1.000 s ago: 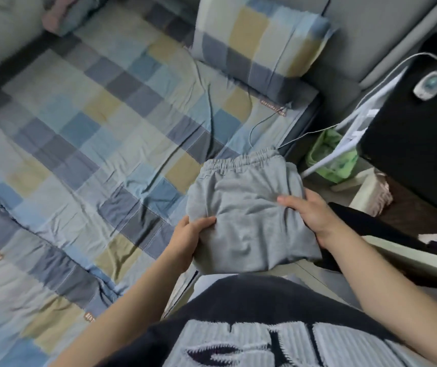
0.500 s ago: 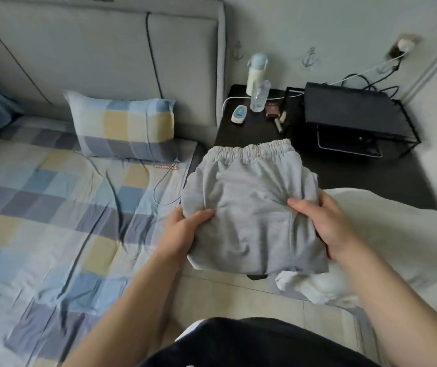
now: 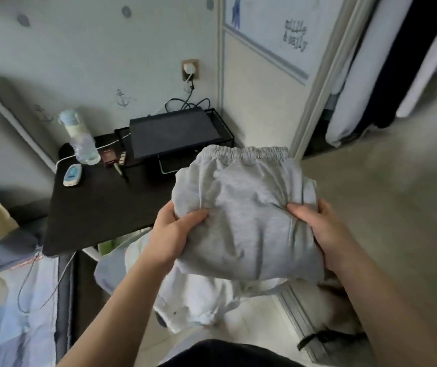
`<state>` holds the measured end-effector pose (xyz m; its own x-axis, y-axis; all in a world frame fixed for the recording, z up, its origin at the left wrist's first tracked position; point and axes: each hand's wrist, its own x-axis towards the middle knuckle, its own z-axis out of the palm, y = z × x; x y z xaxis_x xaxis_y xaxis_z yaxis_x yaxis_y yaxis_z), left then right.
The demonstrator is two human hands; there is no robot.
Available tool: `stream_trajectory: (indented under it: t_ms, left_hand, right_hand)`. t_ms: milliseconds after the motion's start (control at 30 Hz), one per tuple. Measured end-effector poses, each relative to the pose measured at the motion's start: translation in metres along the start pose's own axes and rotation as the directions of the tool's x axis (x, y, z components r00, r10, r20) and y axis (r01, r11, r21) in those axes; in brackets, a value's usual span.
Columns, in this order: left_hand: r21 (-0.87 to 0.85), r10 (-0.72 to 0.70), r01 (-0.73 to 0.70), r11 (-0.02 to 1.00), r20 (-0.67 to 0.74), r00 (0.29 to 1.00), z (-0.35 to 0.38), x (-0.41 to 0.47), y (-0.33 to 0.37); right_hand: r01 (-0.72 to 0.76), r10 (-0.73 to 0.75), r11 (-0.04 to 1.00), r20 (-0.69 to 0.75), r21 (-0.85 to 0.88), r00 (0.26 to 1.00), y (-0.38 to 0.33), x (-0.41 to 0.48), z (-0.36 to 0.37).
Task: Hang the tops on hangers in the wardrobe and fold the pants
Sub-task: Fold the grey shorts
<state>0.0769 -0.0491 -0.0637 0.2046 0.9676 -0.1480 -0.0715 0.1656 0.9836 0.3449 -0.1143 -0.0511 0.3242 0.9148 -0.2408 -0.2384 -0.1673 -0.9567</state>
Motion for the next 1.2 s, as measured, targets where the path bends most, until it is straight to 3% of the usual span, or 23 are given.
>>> stream_trajectory:
  t_ms: [233,433,533,767,1000,1200]
  left_hand:
    - [0.143,-0.101,0.056,0.988,0.329,0.939,0.139,0.078,-0.003]
    - [0.362,-0.332,0.138,0.922,0.555,0.762,0.268,0.15,-0.031]
    - [0.443,-0.431,0.18,0.878,0.569,0.7,0.331,0.186,-0.053]
    - [0.588,-0.596,0.215,0.78,0.592,0.542,0.446,0.261,-0.117]
    - [0.615,-0.644,0.222,0.757,0.645,0.41,0.551,0.283,-0.216]
    - [0.518,-0.534,0.147,0.843,0.768,0.355,0.648,0.266,-0.276]
  right_hand:
    - [0.043,-0.002,0.991,-0.308,0.124,0.951,0.002,0.0,-0.116]
    - [-0.006,0.154,0.968,-0.577,0.249,0.802,0.022,0.014,-0.2]
    - [-0.015,0.263,0.938,-0.681,0.346,0.684,0.031,0.034,-0.23]
    - [-0.025,0.449,0.867,-0.756,0.498,0.477,0.047,0.098,-0.296]
    - [-0.01,0.453,0.879,-0.827,0.477,0.331,0.083,0.122,-0.397]
    - [-0.05,0.39,0.921,-0.903,0.387,0.178,0.1,0.127,-0.493]
